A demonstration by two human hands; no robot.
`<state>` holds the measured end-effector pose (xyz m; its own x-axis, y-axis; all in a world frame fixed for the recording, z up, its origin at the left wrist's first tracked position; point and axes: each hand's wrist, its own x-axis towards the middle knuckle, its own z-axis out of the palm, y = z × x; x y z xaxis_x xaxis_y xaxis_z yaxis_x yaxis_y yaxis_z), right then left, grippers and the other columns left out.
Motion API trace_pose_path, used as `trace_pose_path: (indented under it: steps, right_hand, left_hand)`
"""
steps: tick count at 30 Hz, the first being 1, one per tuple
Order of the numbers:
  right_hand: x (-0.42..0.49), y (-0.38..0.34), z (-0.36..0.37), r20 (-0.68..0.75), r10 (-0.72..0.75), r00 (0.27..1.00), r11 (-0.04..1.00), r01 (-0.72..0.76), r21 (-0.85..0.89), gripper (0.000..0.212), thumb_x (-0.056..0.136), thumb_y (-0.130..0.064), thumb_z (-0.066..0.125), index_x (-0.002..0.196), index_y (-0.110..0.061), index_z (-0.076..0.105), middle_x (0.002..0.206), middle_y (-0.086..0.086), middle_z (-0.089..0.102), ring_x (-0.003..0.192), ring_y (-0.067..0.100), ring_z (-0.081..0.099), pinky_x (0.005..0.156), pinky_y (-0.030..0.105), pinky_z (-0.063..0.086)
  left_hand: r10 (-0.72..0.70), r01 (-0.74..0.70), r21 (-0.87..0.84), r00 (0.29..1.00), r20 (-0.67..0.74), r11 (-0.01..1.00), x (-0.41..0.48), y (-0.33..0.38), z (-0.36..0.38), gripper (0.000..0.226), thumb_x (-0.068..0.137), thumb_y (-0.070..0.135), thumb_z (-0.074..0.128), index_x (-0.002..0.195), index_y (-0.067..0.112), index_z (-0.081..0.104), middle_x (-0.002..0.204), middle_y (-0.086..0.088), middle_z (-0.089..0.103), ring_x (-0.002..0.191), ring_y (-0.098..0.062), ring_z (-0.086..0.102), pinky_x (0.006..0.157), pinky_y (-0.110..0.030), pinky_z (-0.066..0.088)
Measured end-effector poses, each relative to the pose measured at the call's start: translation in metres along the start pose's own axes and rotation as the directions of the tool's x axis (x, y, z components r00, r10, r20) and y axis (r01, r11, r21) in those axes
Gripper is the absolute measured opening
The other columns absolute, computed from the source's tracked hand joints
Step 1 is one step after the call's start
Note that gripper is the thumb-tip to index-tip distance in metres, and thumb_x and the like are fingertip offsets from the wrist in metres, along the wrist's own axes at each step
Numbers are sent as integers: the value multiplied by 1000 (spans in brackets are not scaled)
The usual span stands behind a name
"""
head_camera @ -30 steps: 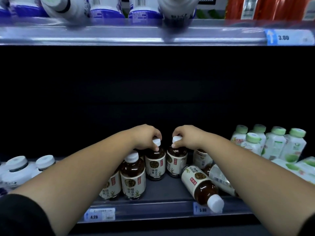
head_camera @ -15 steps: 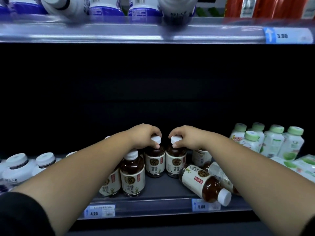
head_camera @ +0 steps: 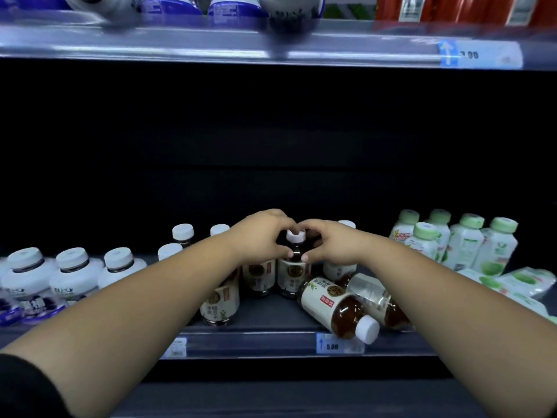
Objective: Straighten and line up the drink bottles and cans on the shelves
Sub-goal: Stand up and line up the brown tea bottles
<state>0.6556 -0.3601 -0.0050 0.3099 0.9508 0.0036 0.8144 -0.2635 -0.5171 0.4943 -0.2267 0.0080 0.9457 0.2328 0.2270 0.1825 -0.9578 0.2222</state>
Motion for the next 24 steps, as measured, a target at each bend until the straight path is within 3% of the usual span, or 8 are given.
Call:
trace_pose_path:
  steps: [5, 9, 14, 19, 24]
  right_hand:
    - [-39, 19, -7, -9, 12, 1000, 1000, -12, 9, 68, 76, -24, 85, 136, -29, 53, 119, -8, 61, 107, 7, 60, 96, 30, 51]
    - [-78, 38, -9, -51, 80, 996, 994, -83, -75, 63, 75, -24, 86, 131, -27, 59, 118, -15, 59, 109, 5, 57, 89, 18, 45]
    - [-124, 58, -8, -116, 207, 971, 962, -224, -156, 61, 74, -27, 83, 130, -27, 59, 124, -11, 62, 114, 11, 58, 95, 28, 47]
    - [-156, 65, 7, -189, 362, 913, 893, -398, -211, 69, 72, -26, 84, 134, -27, 55, 124, 0, 62, 109, 21, 59, 90, 31, 49]
    - [-166, 63, 34, -350, 399, 847, 876, -465, -127, 66, 78, -19, 78, 137, -28, 50, 119, 3, 59, 104, 22, 57, 85, 32, 48]
  left_hand:
    - [167, -165, -32, 982, 84, 986, -16, 47, 32, 40, 77, 34, 78, 115, 30, 67, 111, 7, 60, 104, -9, 54, 93, -33, 47]
    - [243, -240, -38, 954, 177, 970, -22, 76, 63, 55, 74, 40, 81, 124, 27, 63, 116, 7, 58, 107, -10, 52, 95, -35, 47]
    - [334, -336, -34, 912, 237, 941, -19, 99, 86, 74, 69, 46, 82, 136, 36, 52, 142, 7, 45, 131, -15, 40, 108, -37, 36]
    - [393, -414, 101, 902, 177, 905, -19, 115, 94, 48, 79, 38, 74, 126, 35, 61, 120, 12, 62, 115, -16, 52, 96, -35, 43]
    - [357, -368, 55, 922, 153, 928, -32, 107, 83, 40, 79, 38, 74, 117, 37, 60, 111, 14, 64, 108, -13, 55, 89, -39, 49]
